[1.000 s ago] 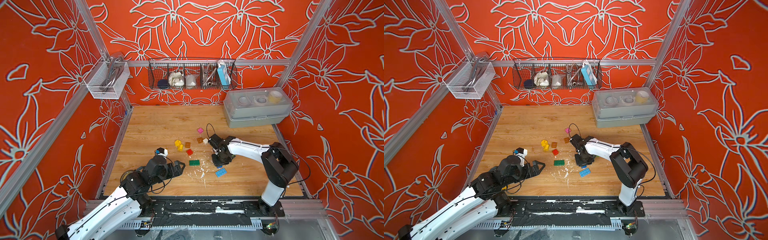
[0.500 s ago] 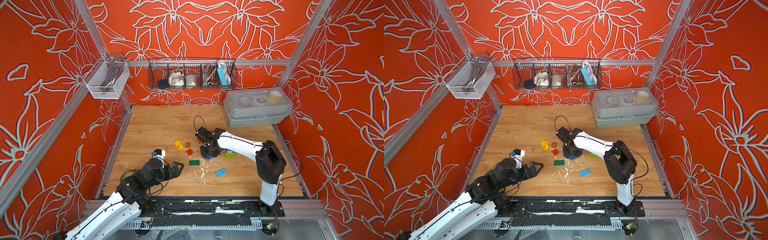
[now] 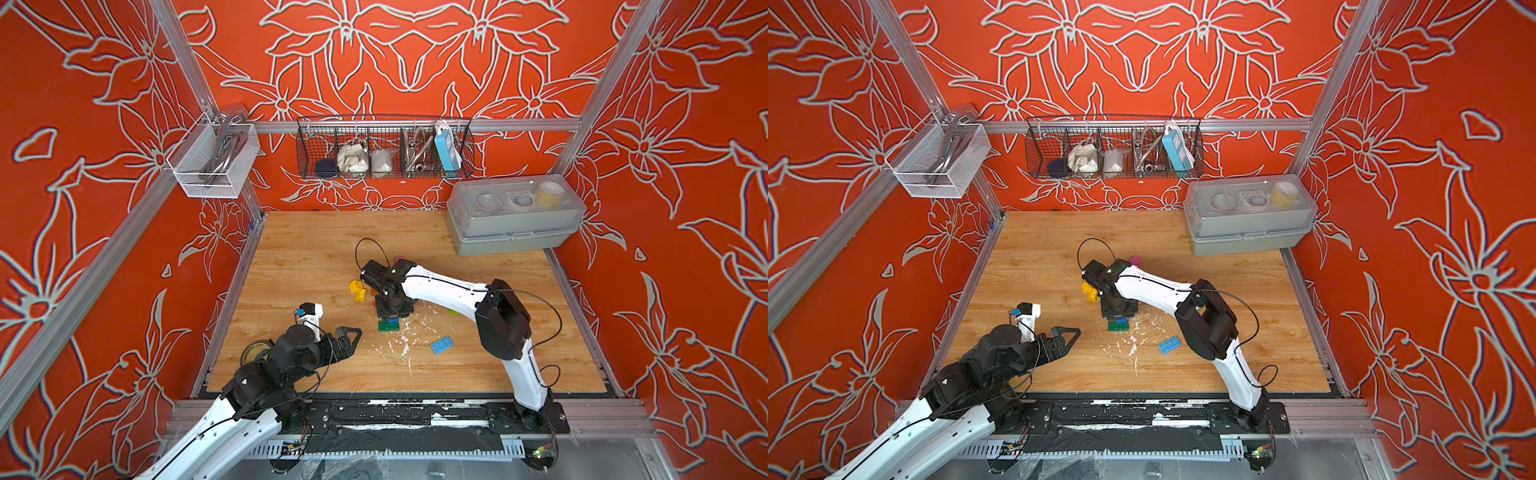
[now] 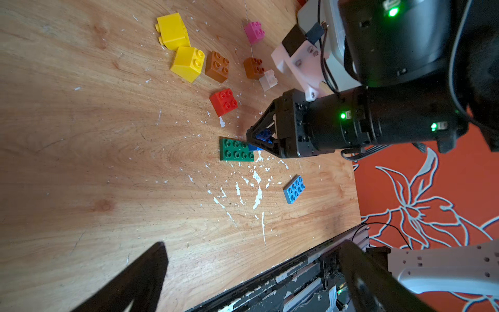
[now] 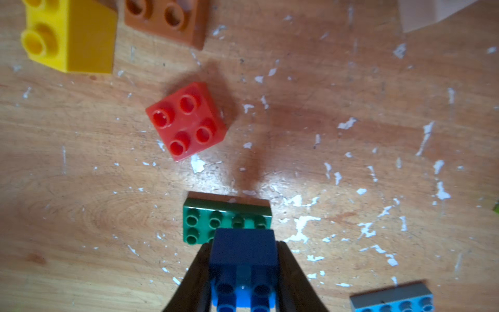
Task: Assemble the number 1 with lego
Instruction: Assemble the lego brick with the lego brick.
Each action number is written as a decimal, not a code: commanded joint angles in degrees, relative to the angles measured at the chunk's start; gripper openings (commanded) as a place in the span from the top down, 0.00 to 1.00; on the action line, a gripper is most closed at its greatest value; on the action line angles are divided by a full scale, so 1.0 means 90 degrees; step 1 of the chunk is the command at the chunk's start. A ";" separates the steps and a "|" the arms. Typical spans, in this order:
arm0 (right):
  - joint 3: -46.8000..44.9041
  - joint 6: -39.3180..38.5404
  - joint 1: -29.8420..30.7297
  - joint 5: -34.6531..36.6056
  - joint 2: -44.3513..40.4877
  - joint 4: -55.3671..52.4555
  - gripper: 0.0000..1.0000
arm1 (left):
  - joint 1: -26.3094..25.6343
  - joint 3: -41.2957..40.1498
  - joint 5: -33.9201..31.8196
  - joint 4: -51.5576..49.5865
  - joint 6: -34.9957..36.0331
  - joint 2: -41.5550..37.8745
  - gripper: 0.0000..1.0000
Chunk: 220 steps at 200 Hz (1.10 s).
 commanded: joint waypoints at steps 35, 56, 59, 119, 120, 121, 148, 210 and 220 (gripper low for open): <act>0.0256 0.0328 0.0154 0.0101 0.0293 -0.0286 0.92 | 0.0035 -0.0058 -0.0082 -0.0159 -0.0030 -0.0287 0.00; 0.0255 0.0368 0.0153 0.0121 0.0329 -0.0283 0.92 | 0.0035 -0.0051 -0.0082 -0.0169 -0.0022 -0.0297 0.00; 0.0249 0.0373 0.0154 0.0121 0.0334 -0.0280 0.92 | 0.0035 -0.0051 -0.0082 -0.0169 -0.0022 -0.0306 0.00; -0.0012 0.0521 0.0142 -0.0110 0.0337 0.0133 0.92 | 0.0036 -0.0073 -0.0092 -0.0198 -0.0032 -0.0385 0.00; -0.0015 0.0523 0.0138 -0.0118 0.0341 0.0137 0.92 | 0.0035 -0.0071 -0.0096 -0.0198 -0.0032 -0.0385 0.00; -0.0016 0.0520 0.0136 -0.0117 0.0343 0.0139 0.92 | 0.0035 -0.0071 -0.0094 -0.0198 -0.0032 -0.0385 0.00; -0.0047 0.0530 0.0137 -0.0206 0.0337 0.0249 0.93 | 0.0035 -0.0085 -0.0092 -0.0188 -0.0041 -0.0385 0.00; -0.0422 0.0587 0.0085 -0.0184 0.0238 0.0388 0.94 | 0.0035 -0.0071 -0.0101 -0.0208 -0.0042 -0.0385 0.00; -0.0484 0.0588 0.0076 -0.0184 0.0197 0.0413 0.94 | 0.0035 -0.0071 -0.0101 -0.0208 -0.0041 -0.0385 0.00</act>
